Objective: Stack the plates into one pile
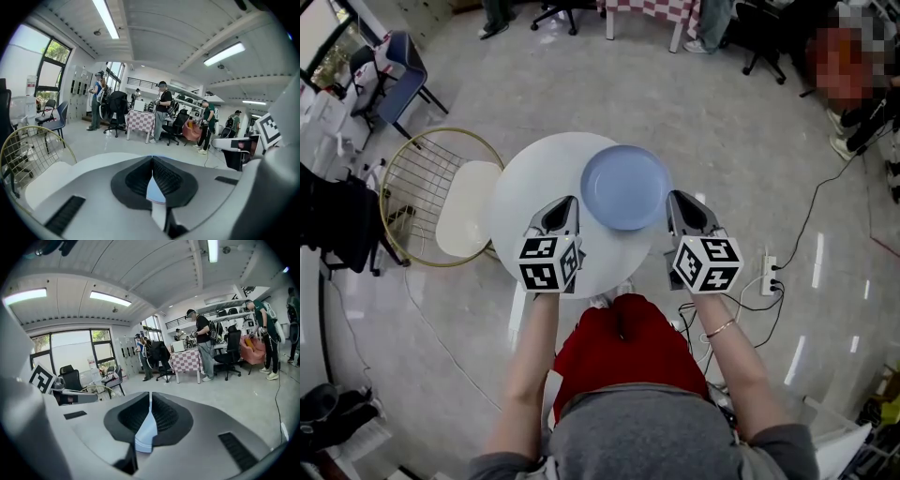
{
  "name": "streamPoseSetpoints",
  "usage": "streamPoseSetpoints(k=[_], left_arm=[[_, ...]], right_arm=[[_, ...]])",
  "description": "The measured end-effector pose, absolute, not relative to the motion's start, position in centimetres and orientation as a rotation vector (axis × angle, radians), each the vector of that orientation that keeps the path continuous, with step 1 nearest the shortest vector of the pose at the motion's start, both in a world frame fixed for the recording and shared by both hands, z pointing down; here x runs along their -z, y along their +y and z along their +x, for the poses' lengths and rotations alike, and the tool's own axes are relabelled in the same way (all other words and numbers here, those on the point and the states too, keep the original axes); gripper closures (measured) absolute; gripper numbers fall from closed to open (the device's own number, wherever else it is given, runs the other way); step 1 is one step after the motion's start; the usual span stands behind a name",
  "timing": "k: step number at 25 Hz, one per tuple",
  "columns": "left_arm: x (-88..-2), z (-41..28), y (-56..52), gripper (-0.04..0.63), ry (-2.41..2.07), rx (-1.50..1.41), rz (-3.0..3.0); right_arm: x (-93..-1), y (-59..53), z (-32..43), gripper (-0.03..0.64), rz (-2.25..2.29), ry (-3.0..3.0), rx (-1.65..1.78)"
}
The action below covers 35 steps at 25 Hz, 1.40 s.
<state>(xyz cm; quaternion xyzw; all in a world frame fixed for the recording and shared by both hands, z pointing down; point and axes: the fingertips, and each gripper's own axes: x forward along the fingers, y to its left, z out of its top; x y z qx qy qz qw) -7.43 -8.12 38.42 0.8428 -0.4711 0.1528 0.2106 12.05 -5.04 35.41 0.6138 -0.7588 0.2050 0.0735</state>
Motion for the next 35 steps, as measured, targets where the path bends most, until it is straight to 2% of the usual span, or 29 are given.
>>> streamPoseSetpoints(k=[18, 23, 35], left_arm=[[-31.8, -9.1, -4.2, 0.580, -1.392, -0.266, 2.538], [-31.3, -10.1, -3.1, 0.580, -1.416, -0.242, 2.546], [-31.1, -11.7, -0.7, 0.580, -1.425, -0.227, 2.543]], right_arm=[[-31.8, 0.0, 9.2, 0.588, 1.812, -2.377, -0.460], [-30.2, 1.1, 8.8, 0.589, 1.829, -2.366, -0.342], [-29.5, 3.8, 8.1, 0.589, 1.855, -2.367, -0.299]])
